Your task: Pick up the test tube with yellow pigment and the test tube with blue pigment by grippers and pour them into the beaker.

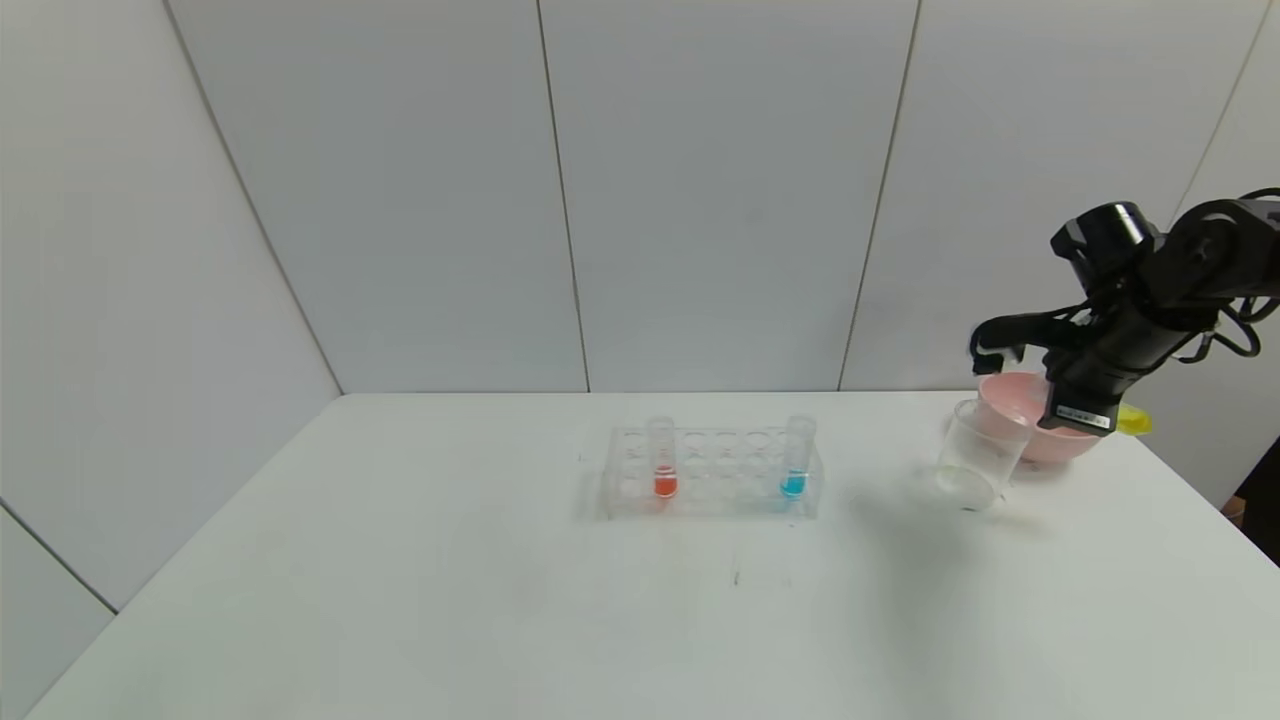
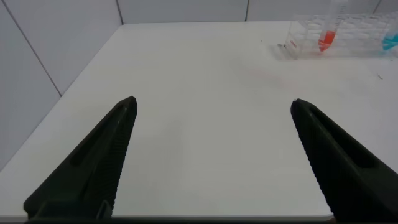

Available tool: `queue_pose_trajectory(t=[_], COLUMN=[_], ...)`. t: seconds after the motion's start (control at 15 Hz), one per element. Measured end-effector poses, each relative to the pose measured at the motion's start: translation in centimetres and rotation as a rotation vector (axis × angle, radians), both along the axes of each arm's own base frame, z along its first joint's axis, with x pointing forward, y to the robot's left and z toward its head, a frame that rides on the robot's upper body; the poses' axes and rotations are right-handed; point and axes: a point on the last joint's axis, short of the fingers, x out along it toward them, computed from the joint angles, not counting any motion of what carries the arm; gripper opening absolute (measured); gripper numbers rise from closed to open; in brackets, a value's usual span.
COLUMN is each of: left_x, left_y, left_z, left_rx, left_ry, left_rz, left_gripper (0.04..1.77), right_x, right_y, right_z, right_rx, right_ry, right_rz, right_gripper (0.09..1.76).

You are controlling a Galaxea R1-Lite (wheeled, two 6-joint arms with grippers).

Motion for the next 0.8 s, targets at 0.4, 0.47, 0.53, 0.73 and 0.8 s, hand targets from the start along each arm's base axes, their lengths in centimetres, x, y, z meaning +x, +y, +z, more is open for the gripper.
queue_pose_trajectory(t=[0.4, 0.47, 0.53, 0.73, 0.8], left_x=[0.00, 0.00, 0.00, 0.00, 0.00], left_y=[0.00, 0.00, 0.00, 0.00, 0.00], left_z=[0.00, 0.00, 0.00, 0.00, 0.00], left_rx=[0.000, 0.000, 0.000, 0.000, 0.000], left_ry=[0.000, 0.000, 0.000, 0.000, 0.000], left_rz=[0.000, 0.000, 0.000, 0.000, 0.000], left_gripper=[1.76, 1.76, 1.76, 1.76, 1.76], right_x=[0.13, 0.15, 0.14, 0.17, 0.21], right_y=[-0.14, -0.09, -0.04, 0.07, 0.17], right_z=[-0.18, -0.17, -0.17, -0.11, -0.07], right_rx=[-0.091, -0.095, -0.099, -0.170, -0.180], right_ry=[0.012, 0.011, 0.013, 0.017, 0.013], right_rz=[-0.014, -0.011, -0.007, -0.021, -0.019], right_gripper=[0.60, 0.60, 0.60, 0.60, 0.60])
